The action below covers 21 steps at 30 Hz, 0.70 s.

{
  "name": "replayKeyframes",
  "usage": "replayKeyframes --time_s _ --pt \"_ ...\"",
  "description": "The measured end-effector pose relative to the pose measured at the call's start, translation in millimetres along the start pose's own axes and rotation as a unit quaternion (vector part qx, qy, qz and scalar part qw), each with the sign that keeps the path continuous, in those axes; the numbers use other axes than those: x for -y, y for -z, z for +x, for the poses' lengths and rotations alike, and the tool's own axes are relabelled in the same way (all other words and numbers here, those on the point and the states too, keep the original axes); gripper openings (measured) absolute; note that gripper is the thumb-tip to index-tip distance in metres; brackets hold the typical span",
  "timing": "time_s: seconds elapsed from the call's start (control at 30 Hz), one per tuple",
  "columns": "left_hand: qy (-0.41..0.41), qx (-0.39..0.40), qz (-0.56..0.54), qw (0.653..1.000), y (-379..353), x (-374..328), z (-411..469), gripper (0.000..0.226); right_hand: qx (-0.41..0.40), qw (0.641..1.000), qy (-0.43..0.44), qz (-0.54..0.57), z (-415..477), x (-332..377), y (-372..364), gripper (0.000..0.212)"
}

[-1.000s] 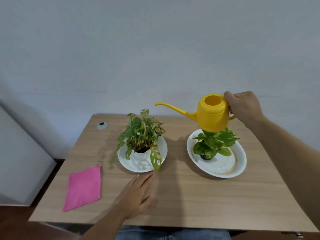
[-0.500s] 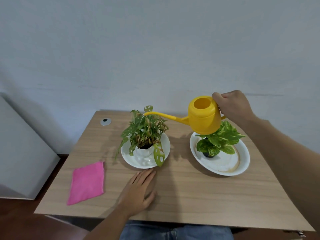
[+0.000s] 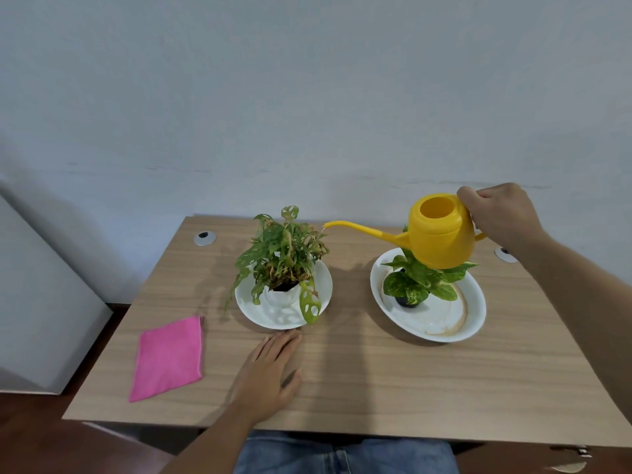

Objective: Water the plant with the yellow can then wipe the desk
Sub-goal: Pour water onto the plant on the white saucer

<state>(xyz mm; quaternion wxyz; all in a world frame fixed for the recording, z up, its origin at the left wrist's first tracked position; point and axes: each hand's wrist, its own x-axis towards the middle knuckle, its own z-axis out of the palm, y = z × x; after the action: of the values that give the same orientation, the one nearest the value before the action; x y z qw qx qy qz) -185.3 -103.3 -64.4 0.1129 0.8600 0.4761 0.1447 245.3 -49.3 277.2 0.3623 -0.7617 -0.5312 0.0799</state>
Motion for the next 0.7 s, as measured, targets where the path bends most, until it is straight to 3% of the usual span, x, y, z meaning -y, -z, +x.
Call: replayKeyframes --time_s 0.23,0.7 --pt "0.000 -0.006 -0.003 1.000 -1.5 1.1 -0.4 0.071 -0.016 0.999 -0.040 0.028 2.6 4.4 -5.4 0.063" --pt "0.006 0.002 -0.004 1.000 0.6 -0.7 -0.4 0.070 0.021 0.997 -0.018 0.065 -0.3 25.9 -28.5 0.065"
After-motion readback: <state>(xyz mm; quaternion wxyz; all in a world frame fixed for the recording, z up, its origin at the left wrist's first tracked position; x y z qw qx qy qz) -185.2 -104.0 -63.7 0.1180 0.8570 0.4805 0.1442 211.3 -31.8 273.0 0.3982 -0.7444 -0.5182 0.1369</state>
